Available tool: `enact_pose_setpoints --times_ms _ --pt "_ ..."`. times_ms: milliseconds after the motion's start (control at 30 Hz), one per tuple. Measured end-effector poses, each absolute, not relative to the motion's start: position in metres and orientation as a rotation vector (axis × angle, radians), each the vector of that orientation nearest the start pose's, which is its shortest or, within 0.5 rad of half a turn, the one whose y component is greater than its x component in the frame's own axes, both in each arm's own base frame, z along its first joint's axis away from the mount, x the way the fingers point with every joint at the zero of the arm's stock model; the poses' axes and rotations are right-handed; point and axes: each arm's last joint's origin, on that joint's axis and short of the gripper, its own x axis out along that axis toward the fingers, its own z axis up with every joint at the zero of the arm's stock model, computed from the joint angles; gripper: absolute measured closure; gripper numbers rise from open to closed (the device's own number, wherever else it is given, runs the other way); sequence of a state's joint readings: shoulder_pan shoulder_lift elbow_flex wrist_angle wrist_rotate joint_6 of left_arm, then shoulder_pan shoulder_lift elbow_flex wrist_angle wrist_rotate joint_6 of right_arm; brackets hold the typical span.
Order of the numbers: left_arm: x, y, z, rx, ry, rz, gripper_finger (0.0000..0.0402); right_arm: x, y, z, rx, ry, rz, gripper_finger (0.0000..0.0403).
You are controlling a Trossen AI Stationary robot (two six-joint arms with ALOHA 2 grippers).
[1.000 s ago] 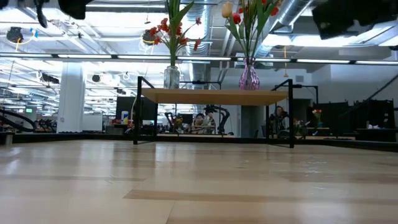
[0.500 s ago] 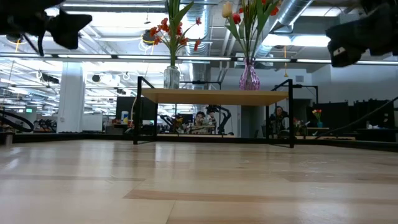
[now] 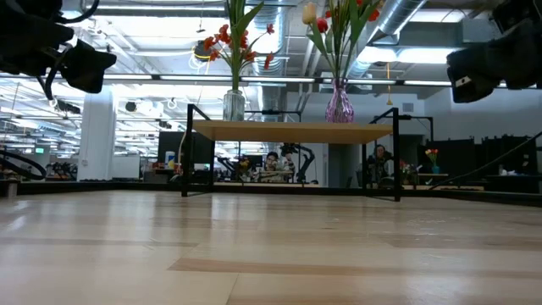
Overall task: Pick and place flowers into a vace then onto a shelf
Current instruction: Return to Home Position
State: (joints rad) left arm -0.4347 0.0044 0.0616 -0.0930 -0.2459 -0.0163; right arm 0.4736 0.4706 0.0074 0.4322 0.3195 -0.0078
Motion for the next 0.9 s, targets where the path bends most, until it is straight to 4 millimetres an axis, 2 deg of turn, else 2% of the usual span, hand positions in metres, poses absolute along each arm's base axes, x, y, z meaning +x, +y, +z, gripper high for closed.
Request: enact_pose_setpoints --times_ms 133,300,433,900 --pt "0.087 -0.033 0.175 0.002 0.035 -0.199 0.0127 0.116 0.049 0.161 0.002 0.069 0.148 0.0403" --pt "0.087 -0.033 0.175 0.005 0.036 -0.188 0.0127 0.116 0.047 0.157 0.125 0.105 0.065 0.0403" --pt "0.087 -0.033 0.175 0.004 0.032 -0.186 0.0127 0.116 0.045 0.153 0.114 0.141 0.013 0.0403" --pt "0.087 -0.033 0.175 0.019 0.036 -0.181 0.0127 0.115 0.045 0.151 0.107 0.157 0.012 0.0403"
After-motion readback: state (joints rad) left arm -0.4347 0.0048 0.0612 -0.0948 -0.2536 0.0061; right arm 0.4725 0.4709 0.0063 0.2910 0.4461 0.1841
